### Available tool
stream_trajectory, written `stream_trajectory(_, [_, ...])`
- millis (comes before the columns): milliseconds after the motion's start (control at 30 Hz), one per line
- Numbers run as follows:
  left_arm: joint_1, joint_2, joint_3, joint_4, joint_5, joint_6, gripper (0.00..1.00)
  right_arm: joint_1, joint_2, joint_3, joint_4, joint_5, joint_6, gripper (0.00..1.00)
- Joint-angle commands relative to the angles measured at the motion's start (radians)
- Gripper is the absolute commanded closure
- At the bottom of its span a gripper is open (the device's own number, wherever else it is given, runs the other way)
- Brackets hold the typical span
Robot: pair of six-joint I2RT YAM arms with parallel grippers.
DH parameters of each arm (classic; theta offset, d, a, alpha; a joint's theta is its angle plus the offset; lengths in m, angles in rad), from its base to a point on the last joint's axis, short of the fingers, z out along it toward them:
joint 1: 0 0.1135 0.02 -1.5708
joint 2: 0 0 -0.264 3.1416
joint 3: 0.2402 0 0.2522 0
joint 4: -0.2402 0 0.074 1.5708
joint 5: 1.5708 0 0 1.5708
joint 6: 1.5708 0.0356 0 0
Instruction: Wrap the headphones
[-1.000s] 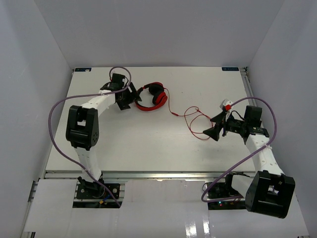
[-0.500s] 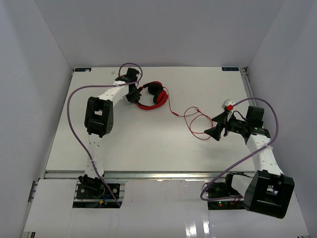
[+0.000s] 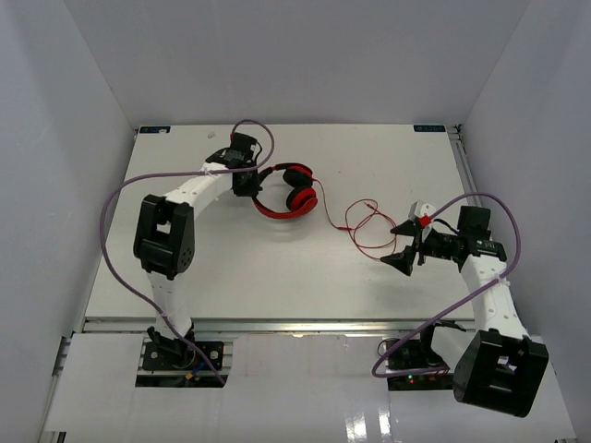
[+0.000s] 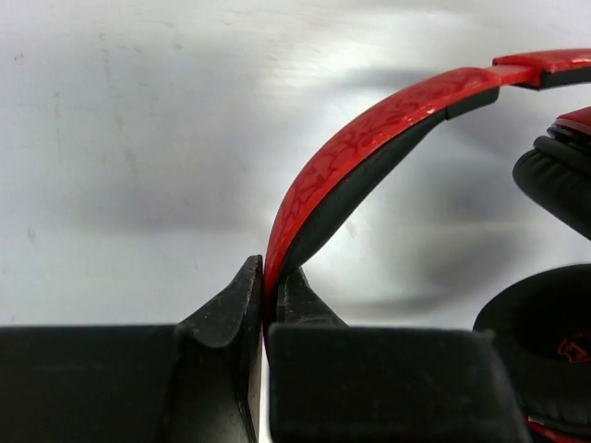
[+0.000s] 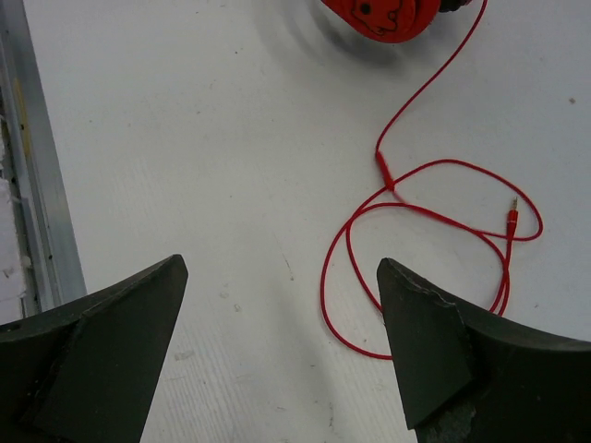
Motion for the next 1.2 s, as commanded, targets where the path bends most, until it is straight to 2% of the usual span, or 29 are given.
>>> stream_trajectory(0, [-0.034,-0.356,-0.088,0.132,0.164,0.131,1.00,0.046,-0.068,0.020,0.175,0.022,0.134,0.10])
stream_trajectory(100, [-0.038,-0.488,-0.176,0.134,0.262,0.103,1.00,0.156,-0.081,0.010,0.470,0.190,0.469,0.10])
stream_trajectory(167, [-0.040,-0.563,-0.205,0.142,0.303,0.064,1.00,0.272,-0.078,0.021,0.519,0.225,0.517,0.10])
stream_trajectory(233, [-0.040,-0.607,-0.228,0.144,0.338,0.023,1.00,0.352,-0.047,0.051,0.543,0.183,0.531,0.10])
stream_trajectory(367, [-0.040,-0.688,-0.241,0.144,0.378,-0.017,1.00,0.401,0.025,0.114,0.552,0.157,0.443,0.10])
stream_trajectory(433, [-0.040,-0.729,-0.244,0.141,0.388,-0.035,1.00,0.412,0.060,0.151,0.574,0.212,0.415,0.10])
stream_trajectory(533, [-0.040,-0.770,-0.246,0.135,0.397,-0.055,1.00,0.420,0.092,0.187,0.568,0.206,0.383,0.10])
stream_trajectory(667, [-0.040,-0.798,-0.246,0.134,0.417,-0.080,1.00,0.478,0.130,0.219,0.485,0.127,0.285,0.10])
stream_trajectory(767, [-0.040,-0.808,-0.229,0.135,0.435,-0.110,1.00,0.573,0.170,0.203,0.409,0.095,0.228,0.05])
stream_trajectory(900, [-0.040,-0.819,-0.194,0.135,0.423,-0.139,1.00,0.623,0.166,0.116,0.510,0.078,0.319,0.02])
stream_trajectory(1033, [-0.040,-0.818,-0.155,0.161,0.452,-0.176,1.00,0.643,0.164,0.063,0.618,0.135,0.411,0.01])
stream_trajectory(1167, [-0.040,-0.813,-0.113,0.171,0.460,-0.205,1.00,0.648,0.139,0.059,0.610,0.167,0.389,0.01])
